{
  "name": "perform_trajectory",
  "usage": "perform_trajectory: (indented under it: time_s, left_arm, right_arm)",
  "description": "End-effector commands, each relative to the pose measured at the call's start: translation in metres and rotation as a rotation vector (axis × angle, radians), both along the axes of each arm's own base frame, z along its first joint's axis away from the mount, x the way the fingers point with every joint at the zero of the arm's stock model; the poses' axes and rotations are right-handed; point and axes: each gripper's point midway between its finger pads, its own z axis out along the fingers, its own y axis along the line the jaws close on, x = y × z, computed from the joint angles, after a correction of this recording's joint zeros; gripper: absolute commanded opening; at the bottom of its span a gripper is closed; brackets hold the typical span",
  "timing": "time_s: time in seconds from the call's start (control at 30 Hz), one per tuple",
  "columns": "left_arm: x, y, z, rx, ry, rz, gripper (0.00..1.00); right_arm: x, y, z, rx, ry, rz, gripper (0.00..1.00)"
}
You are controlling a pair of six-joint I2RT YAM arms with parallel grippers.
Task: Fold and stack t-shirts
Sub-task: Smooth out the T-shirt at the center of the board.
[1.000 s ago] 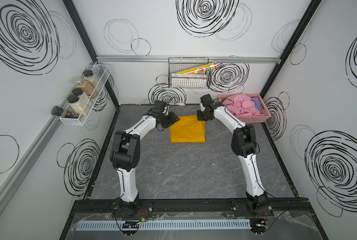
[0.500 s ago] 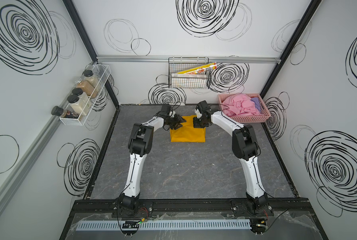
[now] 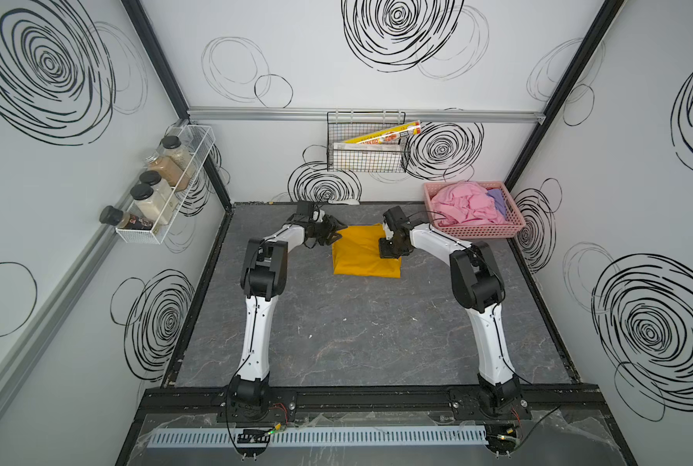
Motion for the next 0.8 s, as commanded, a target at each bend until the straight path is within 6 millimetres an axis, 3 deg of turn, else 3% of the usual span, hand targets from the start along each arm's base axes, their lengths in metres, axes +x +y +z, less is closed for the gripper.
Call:
perform_trajectory:
  time_s: [0.0, 0.03, 0.07, 0.1, 0.13, 0.17, 0.3, 0.47, 0.57, 0.7, 0.77]
  left_arm:
    - [-0.006, -0.015, 0.074, -0.027, -0.187, -0.064, 0.55]
    - [-0.012, -0.021, 0.086, -0.023, -0.216, -0.084, 0.55]
    - [-0.019, -0.026, 0.097, -0.016, -0.239, -0.103, 0.56]
    - [-0.026, -0.031, 0.107, -0.008, -0.262, -0.120, 0.56]
    - [-0.032, -0.036, 0.112, 0.001, -0.277, -0.133, 0.56]
    - [-0.038, -0.041, 0.117, 0.014, -0.287, -0.146, 0.56]
    - [-0.059, -0.067, 0.115, 0.086, -0.295, -0.207, 0.56]
    - [-0.070, -0.108, 0.084, 0.152, -0.252, -0.295, 0.56]
    - [-0.070, -0.127, 0.068, 0.317, -0.279, -0.331, 0.51]
    - [-0.062, -0.119, 0.040, 0.603, -0.303, -0.293, 0.38]
    - [-0.059, -0.108, 0.025, 0.705, -0.294, -0.264, 0.26]
  right_arm:
    - [0.001, -0.020, 0.049, -0.068, -0.082, -0.021, 0.00]
    - [0.004, -0.018, 0.065, -0.058, -0.114, -0.016, 0.00]
    - [0.006, -0.016, 0.081, -0.050, -0.142, -0.013, 0.08]
    - [0.008, -0.015, 0.095, -0.043, -0.168, -0.010, 0.35]
    - [0.009, -0.014, 0.105, -0.033, -0.189, -0.007, 0.75]
    - [0.009, -0.013, 0.114, -0.023, -0.208, -0.004, 1.00]
    - [0.004, -0.011, 0.122, 0.000, -0.215, 0.015, 1.00]
    - [-0.006, -0.015, 0.117, 0.002, -0.197, 0.009, 1.00]
    - [-0.011, -0.031, 0.123, -0.047, -0.224, -0.027, 1.00]
    - [-0.018, -0.049, 0.132, -0.106, -0.262, -0.066, 1.00]
    - [-0.021, -0.056, 0.137, -0.118, -0.282, -0.088, 1.00]
